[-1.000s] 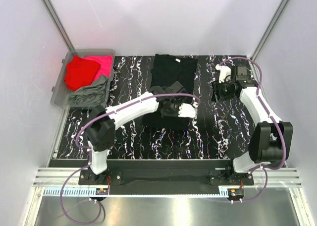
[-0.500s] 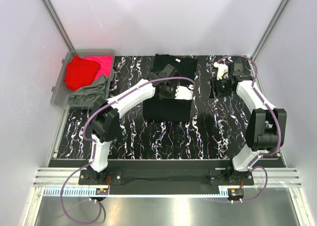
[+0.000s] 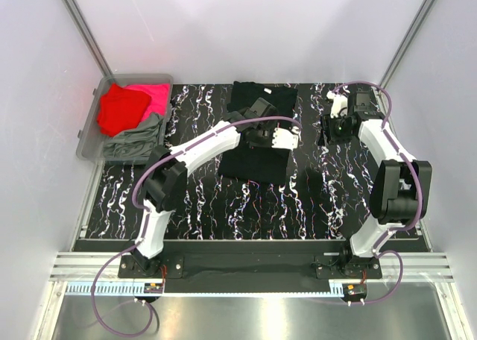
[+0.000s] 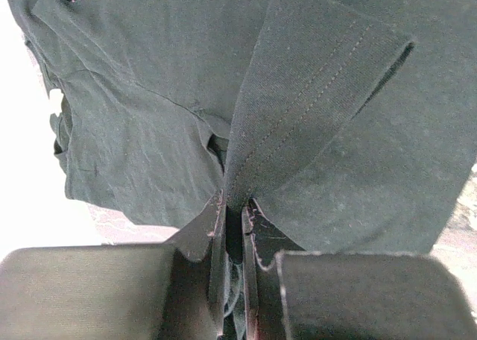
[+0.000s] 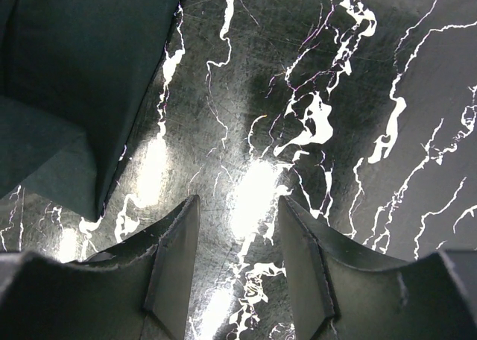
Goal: Fold and stack the t-shirts
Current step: Fold the tshirt
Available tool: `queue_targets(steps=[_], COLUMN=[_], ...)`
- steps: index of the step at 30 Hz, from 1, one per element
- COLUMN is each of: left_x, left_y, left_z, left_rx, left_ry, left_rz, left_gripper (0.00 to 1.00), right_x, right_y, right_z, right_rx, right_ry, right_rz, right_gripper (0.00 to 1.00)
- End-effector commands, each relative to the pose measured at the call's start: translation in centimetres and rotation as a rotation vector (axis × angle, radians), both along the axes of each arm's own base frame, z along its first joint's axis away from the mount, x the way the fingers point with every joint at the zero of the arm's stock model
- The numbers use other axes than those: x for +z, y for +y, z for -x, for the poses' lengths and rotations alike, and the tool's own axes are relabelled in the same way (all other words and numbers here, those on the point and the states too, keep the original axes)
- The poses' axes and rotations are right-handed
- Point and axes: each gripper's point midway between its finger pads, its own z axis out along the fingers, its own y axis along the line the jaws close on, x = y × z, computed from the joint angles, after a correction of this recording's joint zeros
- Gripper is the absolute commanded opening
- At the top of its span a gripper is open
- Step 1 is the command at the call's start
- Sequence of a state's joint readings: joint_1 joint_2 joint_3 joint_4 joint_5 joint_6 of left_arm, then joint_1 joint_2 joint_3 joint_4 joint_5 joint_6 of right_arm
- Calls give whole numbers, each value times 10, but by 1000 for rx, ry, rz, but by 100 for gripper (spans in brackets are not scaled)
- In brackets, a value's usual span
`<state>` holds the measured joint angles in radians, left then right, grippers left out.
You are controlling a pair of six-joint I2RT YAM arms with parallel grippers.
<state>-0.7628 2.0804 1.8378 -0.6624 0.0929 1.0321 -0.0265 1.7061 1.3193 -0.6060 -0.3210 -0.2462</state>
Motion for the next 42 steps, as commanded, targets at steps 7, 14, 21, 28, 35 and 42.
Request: queue_targets(steps=[7,14,21,28,35,42], left_x=[0,-11,-25,25,86,-5], left_y=[-9,4,9,17,59,77], left_z=[-35,-54,-68,-122,-58,78], left_rx=[15,85,101,341,428,264], left_ry=[-95,-97,-112,-380,-283,77], left_rz=[54,48,41,153,241,126], left_gripper=[0,0,0,72,82,76], right_x=[11,4,3,4,2,3], right_y=[5,6,7,5,10,11], right_z=[-20,-27,-31,-27,-17,-18], right_rx=[3,9,5,9,9,-1], right_ry=[-43,-33,-28,-33,-15,-11], right_rz=[-32,-36,-48,-32,-68,-79], right_gripper=[53,53,53,53,54,54])
